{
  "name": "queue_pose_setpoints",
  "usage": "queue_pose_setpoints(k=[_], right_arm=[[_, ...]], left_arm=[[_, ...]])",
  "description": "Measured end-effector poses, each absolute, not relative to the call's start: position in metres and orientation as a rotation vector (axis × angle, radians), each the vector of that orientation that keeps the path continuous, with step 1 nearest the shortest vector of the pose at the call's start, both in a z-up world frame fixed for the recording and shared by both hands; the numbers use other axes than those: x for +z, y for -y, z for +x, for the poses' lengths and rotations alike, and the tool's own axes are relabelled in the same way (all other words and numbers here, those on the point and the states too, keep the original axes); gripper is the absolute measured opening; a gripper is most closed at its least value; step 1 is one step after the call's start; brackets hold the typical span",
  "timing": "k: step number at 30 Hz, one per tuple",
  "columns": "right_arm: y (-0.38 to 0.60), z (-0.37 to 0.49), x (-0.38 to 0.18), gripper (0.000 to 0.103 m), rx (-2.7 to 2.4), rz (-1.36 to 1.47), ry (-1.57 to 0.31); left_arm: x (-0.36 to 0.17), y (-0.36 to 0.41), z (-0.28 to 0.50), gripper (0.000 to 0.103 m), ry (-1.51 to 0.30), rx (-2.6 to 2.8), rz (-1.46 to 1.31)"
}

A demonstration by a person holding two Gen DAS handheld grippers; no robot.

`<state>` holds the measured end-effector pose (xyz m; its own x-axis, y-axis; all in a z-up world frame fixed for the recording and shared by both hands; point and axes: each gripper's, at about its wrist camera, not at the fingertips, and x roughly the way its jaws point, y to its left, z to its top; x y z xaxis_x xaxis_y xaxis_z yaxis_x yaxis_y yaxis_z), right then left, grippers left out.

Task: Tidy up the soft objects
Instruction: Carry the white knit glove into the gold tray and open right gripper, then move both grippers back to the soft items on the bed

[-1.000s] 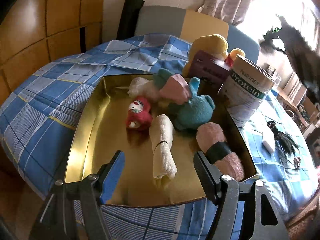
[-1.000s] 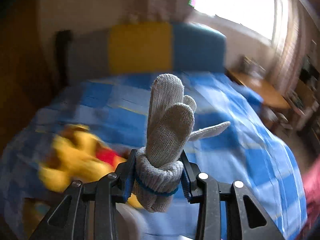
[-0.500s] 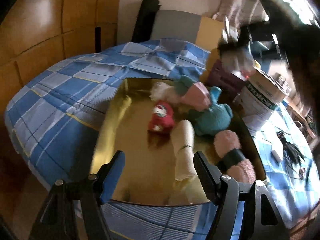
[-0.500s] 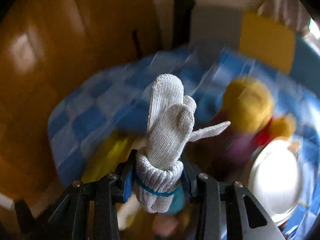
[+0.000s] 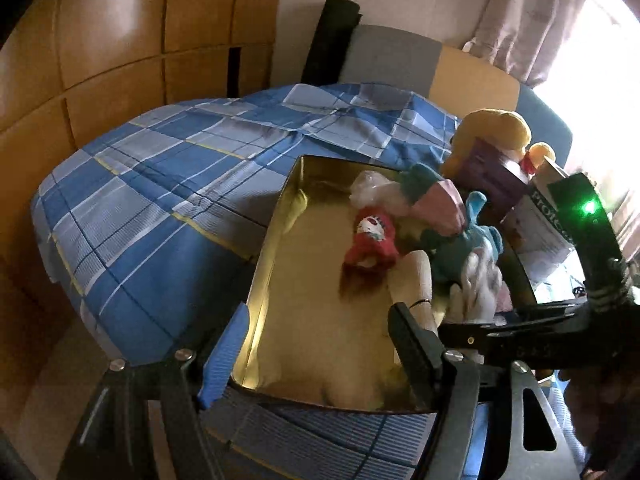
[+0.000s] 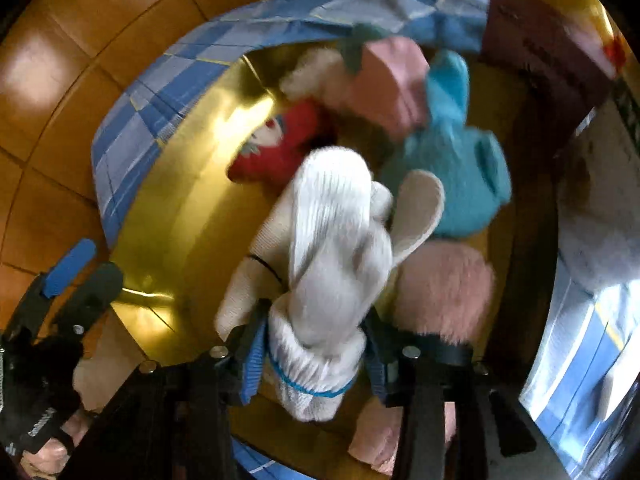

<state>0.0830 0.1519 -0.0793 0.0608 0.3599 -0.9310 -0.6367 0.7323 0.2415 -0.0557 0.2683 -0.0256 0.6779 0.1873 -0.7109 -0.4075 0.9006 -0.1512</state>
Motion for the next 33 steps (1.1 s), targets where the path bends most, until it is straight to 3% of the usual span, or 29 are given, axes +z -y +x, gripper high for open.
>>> queue_pose_setpoints(k=[2,4,6,20,33], right_arm=[[-0.147,0.081,-0.078,0.046,0.761,-0.246,-1.295],[-0.142,0.078,-0.071,0.057,0.77,-0.236,-1.266],[-0.134,0.074,-0.061,0.061,0.779,-0.209,-1.233],[-0.066,0.046,0.0,0.061,0.758,-0.157,-1.003],[0.042,0.06,0.015,0.061,0.557,-0.007,-0.931]], left_arm=[[-0.025,-0.265,-0.057,0.074,-0.755,0.33,-0.306],[-0.024,-0.262,-0.056,0.074,-0.757,0.319,-0.303],[-0.023,-0.26,-0.055,0.074,-0.758,0.311,-0.299],[-0.008,-0.227,-0.055,0.074,-0.736,0.239,-0.226],[0.002,-0.176,-0.047,0.074,-0.744,0.114,-0.139]])
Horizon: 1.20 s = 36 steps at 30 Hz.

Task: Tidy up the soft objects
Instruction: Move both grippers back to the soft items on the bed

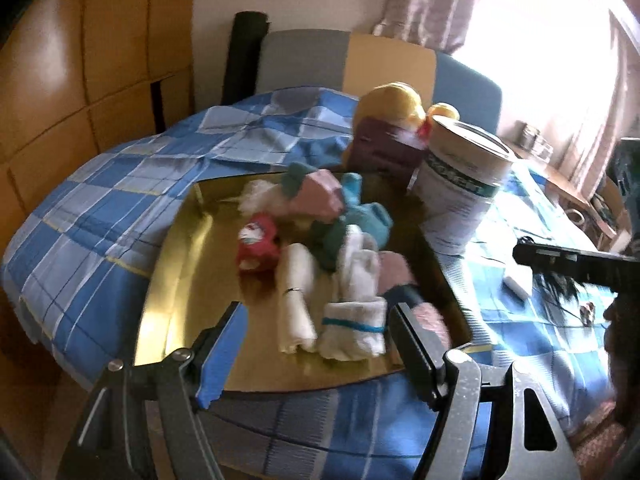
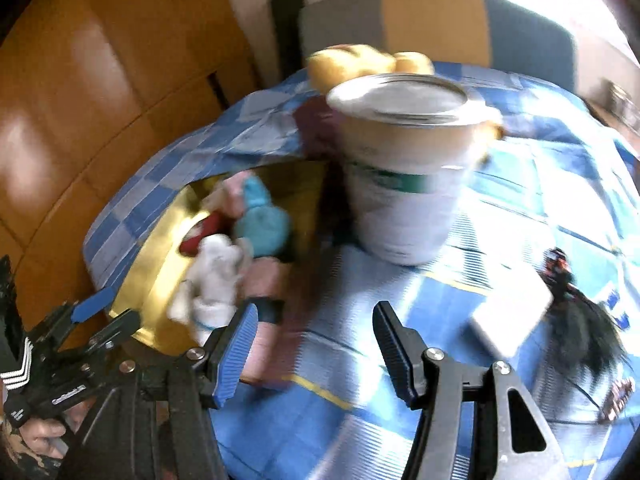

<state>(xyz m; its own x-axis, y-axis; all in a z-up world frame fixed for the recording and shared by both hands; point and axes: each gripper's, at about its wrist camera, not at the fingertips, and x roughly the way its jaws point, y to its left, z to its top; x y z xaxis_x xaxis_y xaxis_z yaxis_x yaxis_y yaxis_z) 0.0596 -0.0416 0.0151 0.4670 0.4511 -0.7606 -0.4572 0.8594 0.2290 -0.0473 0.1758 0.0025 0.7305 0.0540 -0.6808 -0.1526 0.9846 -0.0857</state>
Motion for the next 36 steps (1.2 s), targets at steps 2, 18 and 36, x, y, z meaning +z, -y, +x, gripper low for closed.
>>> queue_pose_setpoints(k=[2,18,36], right_arm=[[0.064,0.064,0.016,0.061,0.512,0.027,-0.928],[0.32,0.097,-0.004,0.061,-0.206,0.386,-0.801],[0.374,0.086,-0.035,0.061,-0.216,0.753,-0.837]], left_arm=[[0.005,-0.166,-0.046,0.074,-0.741,0.092,-0.117],[0.021,-0.072,-0.021,0.074,-0.756,-0.161,0.025],[-0.034,0.071,0.08,0.085,-0.897,-0.36,0.223]])
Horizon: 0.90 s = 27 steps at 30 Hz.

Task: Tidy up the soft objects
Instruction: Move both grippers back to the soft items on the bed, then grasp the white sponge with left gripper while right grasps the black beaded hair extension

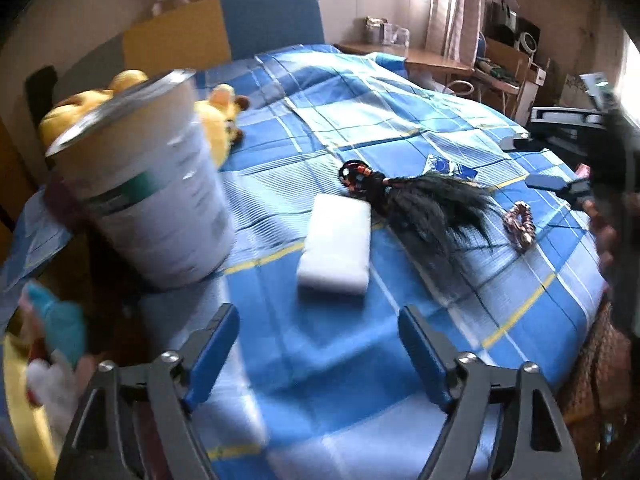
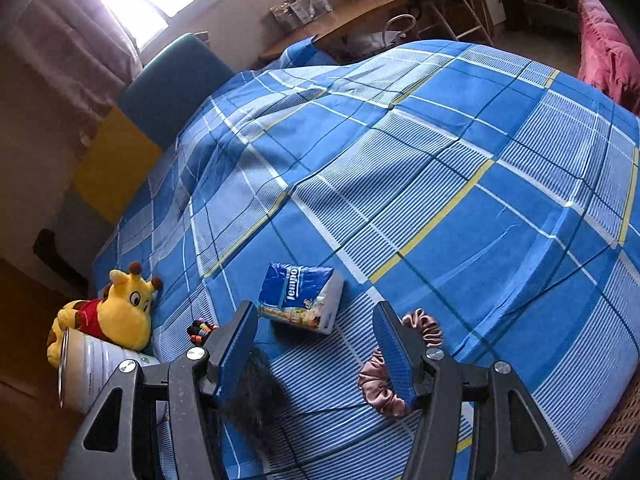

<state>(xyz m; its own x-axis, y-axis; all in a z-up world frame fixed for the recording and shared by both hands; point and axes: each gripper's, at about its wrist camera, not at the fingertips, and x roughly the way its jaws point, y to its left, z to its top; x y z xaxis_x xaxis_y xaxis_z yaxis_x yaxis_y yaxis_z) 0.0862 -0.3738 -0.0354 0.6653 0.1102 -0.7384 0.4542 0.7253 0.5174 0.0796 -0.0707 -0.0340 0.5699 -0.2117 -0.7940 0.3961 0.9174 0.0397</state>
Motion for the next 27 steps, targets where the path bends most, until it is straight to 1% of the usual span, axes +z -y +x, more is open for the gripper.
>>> queue_pose_setpoints(k=[2,3,11,15,16,17,18,19,22,27], right_arm=[[0.374,0.087,-0.038,0.061,-0.2,0.767,-0.846],[0.374,0.089,-0.039,0.061,-0.197,0.771,-0.849],[0.37,0.093,-0.041,0.061,-0.149,0.781,-0.862],[0.372,0.093,-0.043,0.061,-0.147,0.796,-0.866],[0.372,0.093,-0.043,0.061,-0.149,0.798,-0.865],[0.372,0.093,-0.043,0.061,-0.154,0.796,-0.864],[0.372,0.093,-0.043,0.061,-0.156,0.792,-0.863],[0.372,0.094,-0.043,0.061,-0.157,0.787,-0.862],[0.369,0.096,-0.041,0.061,-0.148,0.756,-0.863],[0.359,0.099,-0.041,0.061,-0.119,0.706,-0.883]], left_arm=[[-0.04,0.078,0.096,0.092,-0.893,-0.377,0.218],[-0.044,0.082,0.105,0.093,-0.897,-0.37,0.224],[-0.079,0.118,0.16,0.094,-0.952,-0.352,0.355],[-0.093,0.125,0.177,0.094,-0.977,-0.326,0.373],[-0.094,0.124,0.18,0.09,-0.978,-0.332,0.356],[-0.094,0.122,0.182,0.074,-0.982,-0.352,0.323],[-0.094,0.12,0.183,0.063,-0.995,-0.391,0.279],[-0.092,0.119,0.182,0.057,-0.995,-0.406,0.259],[-0.089,0.111,0.167,0.055,-0.991,-0.413,0.249],[-0.083,0.089,0.119,0.055,-0.984,-0.406,0.192]])
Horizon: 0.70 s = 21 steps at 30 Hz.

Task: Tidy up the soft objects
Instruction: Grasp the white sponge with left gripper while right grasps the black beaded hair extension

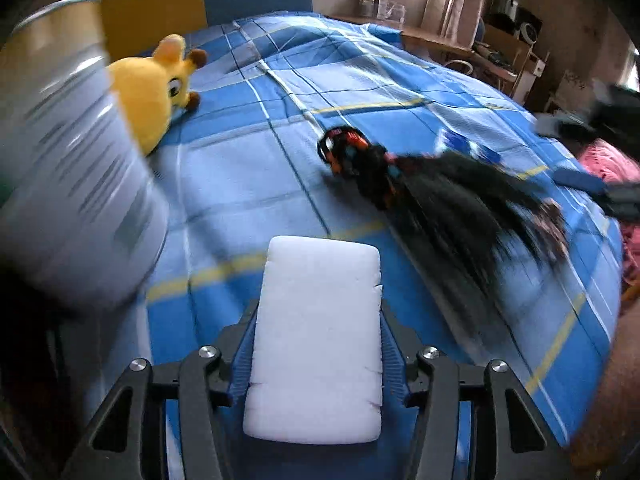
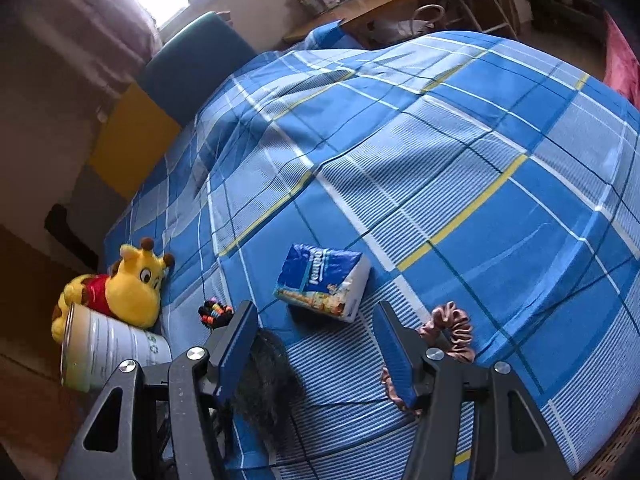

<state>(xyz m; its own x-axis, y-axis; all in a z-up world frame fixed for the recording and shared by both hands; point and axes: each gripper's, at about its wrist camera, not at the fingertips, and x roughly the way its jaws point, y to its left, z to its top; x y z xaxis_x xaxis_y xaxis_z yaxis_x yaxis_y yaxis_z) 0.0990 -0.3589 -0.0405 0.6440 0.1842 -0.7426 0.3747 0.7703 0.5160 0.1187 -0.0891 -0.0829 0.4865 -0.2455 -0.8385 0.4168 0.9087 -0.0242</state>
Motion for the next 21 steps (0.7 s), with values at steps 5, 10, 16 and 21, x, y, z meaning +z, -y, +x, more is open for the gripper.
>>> queue_pose_setpoints(k=[5,10,16,21], right_arm=[[0.348,0.104,-0.044,0.061,-0.082,0.671,-0.924],[0.327,0.111,-0.044,0.061,-0.028,0.573,-0.967],[0.279,0.126,-0.027,0.058,0.068,0.337,-0.98],[0.223,0.171,-0.029,0.058,0.146,0.065,-1.064]], left_arm=[[-0.087,0.072,0.062,0.057,-0.931,-0.401,0.244],[-0.092,0.055,0.042,0.057,-0.886,-0.431,0.202],[-0.096,0.051,0.036,0.057,-0.843,-0.449,0.196],[-0.096,0.049,0.039,0.057,-0.83,-0.458,0.179]])
